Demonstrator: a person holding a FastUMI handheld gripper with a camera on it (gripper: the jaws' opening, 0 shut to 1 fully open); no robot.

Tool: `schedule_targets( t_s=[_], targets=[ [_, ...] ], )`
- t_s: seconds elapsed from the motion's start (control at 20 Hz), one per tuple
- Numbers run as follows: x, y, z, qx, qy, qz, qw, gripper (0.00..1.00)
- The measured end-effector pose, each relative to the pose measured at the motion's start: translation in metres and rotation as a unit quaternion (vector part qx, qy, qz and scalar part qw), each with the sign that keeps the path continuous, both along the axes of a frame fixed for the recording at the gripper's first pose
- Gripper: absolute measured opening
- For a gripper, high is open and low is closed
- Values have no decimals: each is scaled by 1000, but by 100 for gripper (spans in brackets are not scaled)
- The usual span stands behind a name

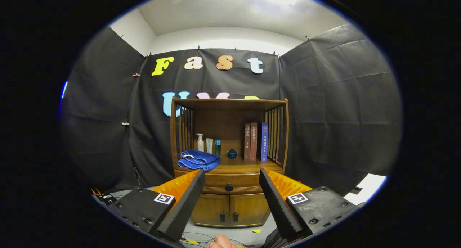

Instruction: Pull open the drawer, take out the items inside it, and place them on the countertop above the cabinet.

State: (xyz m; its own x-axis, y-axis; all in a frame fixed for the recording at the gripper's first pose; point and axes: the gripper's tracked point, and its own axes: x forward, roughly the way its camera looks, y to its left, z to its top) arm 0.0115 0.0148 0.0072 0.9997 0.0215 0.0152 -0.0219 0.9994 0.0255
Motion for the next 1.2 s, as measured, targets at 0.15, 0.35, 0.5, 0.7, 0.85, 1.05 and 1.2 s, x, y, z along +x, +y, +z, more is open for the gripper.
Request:
schedule_targets(
  t_s=[0.15, 0.35, 0.5, 0.7, 0.85, 1.05, 1.2],
  targets=[
    [5, -4, 1, 5, -2, -4, 1000, 98],
    [12, -3, -3, 6, -1, -2, 1000, 98],
    [18, 1, -6, 7, 2, 4, 1000, 98],
    [30, 7, -11, 13, -1, 14, 1000, 98],
    [52, 17, -24, 36, -9, 32, 999, 98],
    [105, 10, -57, 42, -18, 18, 999, 98],
    [146, 9, -93, 48, -16, 6, 999, 98]
  ],
)
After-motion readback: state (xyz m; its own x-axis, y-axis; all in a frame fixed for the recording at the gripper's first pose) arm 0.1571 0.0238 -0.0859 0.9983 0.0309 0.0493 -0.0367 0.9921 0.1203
